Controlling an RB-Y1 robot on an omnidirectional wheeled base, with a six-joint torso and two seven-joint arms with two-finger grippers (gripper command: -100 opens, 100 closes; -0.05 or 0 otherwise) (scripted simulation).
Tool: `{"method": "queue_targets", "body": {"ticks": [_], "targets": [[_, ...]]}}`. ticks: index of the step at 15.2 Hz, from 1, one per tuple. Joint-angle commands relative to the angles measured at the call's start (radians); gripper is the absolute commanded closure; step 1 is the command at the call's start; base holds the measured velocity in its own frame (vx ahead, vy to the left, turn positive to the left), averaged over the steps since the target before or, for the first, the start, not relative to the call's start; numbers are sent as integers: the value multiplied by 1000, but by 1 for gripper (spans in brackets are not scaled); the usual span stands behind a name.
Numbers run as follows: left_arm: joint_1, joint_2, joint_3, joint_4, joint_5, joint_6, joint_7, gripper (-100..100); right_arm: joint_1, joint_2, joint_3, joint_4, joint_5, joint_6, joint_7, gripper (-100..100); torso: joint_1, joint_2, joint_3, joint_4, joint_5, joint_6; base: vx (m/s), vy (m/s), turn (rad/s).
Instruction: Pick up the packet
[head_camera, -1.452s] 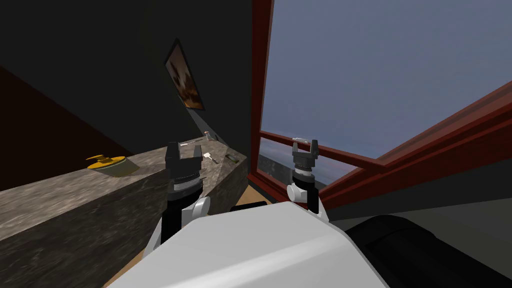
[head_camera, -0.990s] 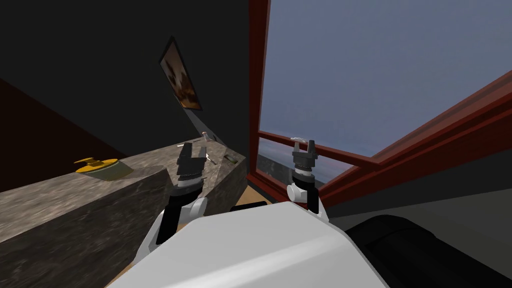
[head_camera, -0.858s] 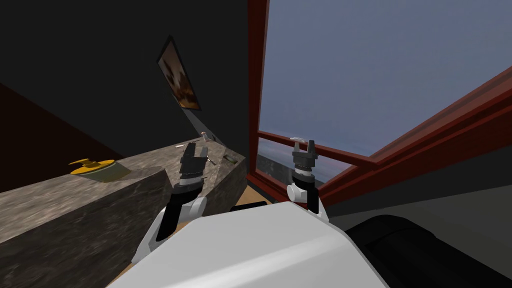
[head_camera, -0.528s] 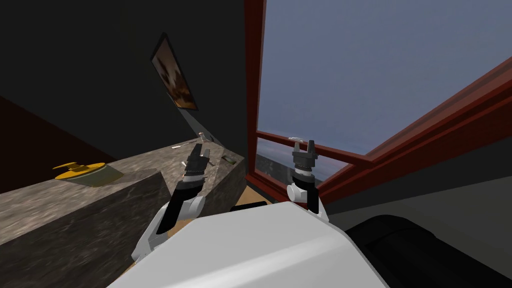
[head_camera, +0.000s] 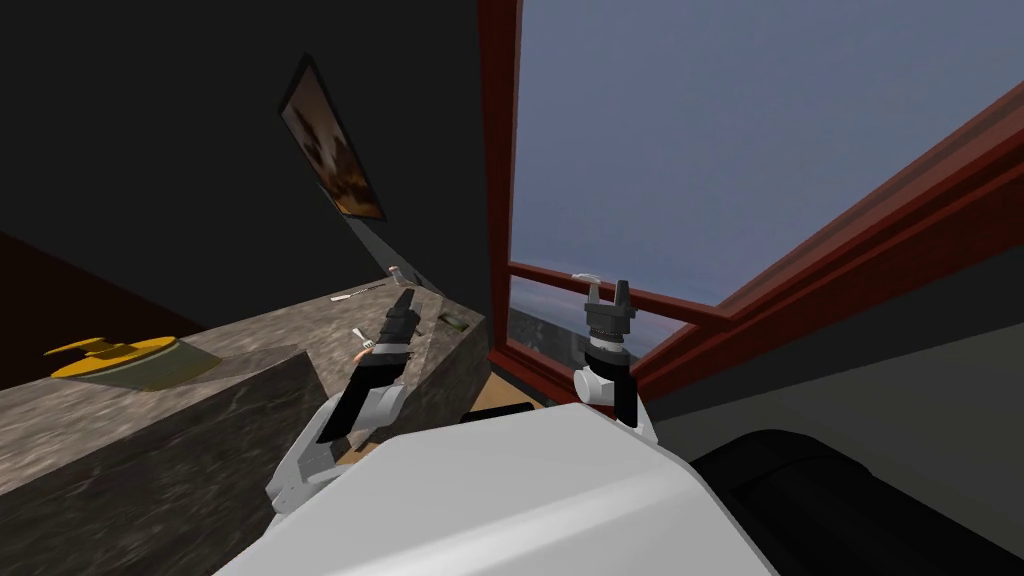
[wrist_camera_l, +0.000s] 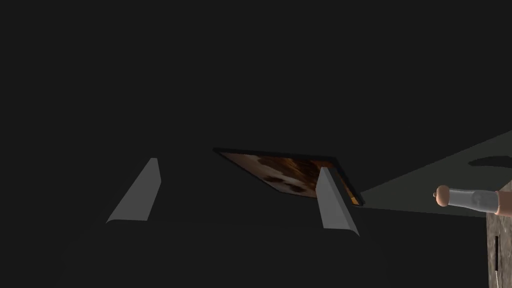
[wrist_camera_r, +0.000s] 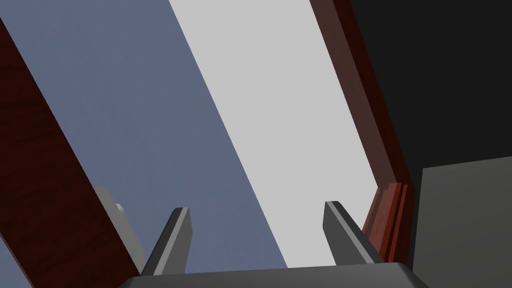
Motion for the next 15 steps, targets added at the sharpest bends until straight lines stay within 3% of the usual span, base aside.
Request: {"method": "queue_targets", "body": {"ticks": [1,2,4,5,7,8,10,11,13,14,15], "targets": [[1,9,4,4,5,31,-5,-100,0,0,0,0,0,0,0,0,0,0,0,0,0,0,11,1,-37],[-20,33,15,32,17,70,-19,-100,0,0,0,0,0,0,0,0,0,0,0,0,0,0,11,-2,-79],[-20,33,15,32,17,93,-19,-100,0,0,0,0,0,0,0,0,0,0,0,0,0,0,11,-1,-62],[-43,55,28,61,30,131,-34,-100,0,0,0,0,0,0,0,0,0,0,0,0,0,0,13,-3,-97],[-43,55,28,61,30,159,-34,-100,0,0,0,0,0,0,0,0,0,0,0,0,0,0,13,0,-67],[-67,77,40,92,43,192,-49,-100,0,0,0,0,0,0,0,0,0,0,0,0,0,0,12,-2,-89],[-67,77,40,92,43,228,-49,-100,0,0,0,0,0,0,0,0,0,0,0,0,0,0,12,1,-73],[-92,97,53,124,57,259,-65,-100,0,0,0,0,0,0,0,0,0,0,0,0,0,0,15,-1,-115],[-92,97,53,124,57,299,-65,-100,0,0,0,0,0,0,0,0,0,0,0,0,0,0,17,3,-73],[-117,117,67,157,71,325,-82,-100,0,0,0,0,0,0,0,0,0,0,0,0,0,0,18,1,-99],[-117,117,67,157,71,344,-82,-100,0,0,0,0,0,0,0,0,0,0,0,0,0,0,18,1,-117]]}}
